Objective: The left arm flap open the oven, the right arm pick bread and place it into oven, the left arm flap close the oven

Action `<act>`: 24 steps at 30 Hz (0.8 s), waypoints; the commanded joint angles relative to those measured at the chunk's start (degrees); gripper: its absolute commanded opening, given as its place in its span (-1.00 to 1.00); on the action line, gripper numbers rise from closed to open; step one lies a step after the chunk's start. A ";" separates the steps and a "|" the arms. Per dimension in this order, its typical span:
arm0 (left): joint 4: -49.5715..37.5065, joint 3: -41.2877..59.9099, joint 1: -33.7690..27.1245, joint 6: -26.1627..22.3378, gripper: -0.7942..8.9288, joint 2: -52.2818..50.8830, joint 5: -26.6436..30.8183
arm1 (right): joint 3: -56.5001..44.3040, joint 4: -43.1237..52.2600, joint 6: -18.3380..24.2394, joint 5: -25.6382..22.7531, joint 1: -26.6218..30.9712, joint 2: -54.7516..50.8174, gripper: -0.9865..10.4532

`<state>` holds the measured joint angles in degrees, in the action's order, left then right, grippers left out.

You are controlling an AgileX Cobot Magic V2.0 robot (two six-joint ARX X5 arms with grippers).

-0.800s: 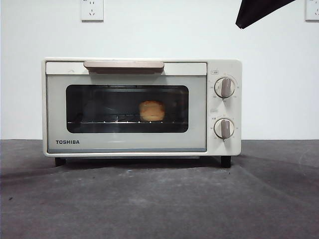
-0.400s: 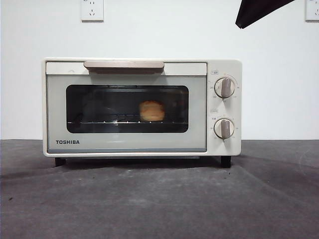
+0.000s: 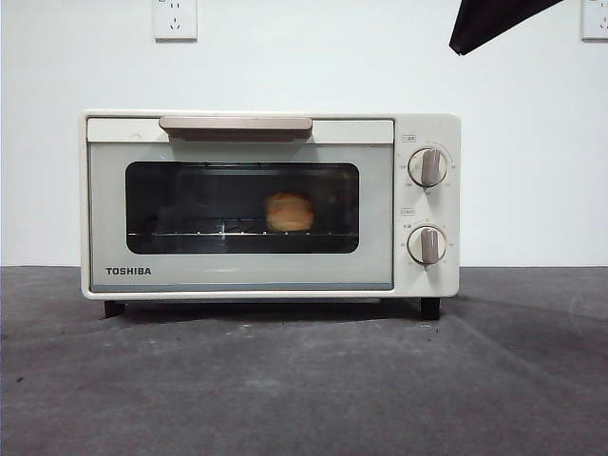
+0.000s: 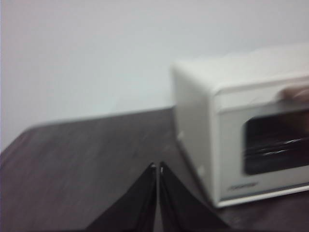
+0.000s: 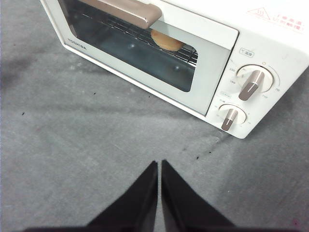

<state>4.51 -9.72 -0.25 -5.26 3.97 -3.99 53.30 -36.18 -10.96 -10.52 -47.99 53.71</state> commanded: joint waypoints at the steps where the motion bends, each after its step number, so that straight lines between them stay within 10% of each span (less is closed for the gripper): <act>1: -1.09 1.81 -0.17 3.72 -0.80 -1.27 4.90 | 0.28 0.59 -0.72 -0.04 -0.52 0.50 -0.82; 24: 6.25 9.03 -0.11 4.11 -0.80 -3.78 7.48 | 0.28 0.59 -0.72 -0.07 -0.52 0.50 -0.82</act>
<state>10.35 -1.87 -0.27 -1.91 0.27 3.27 53.30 -36.18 -10.96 -10.50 -47.99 53.74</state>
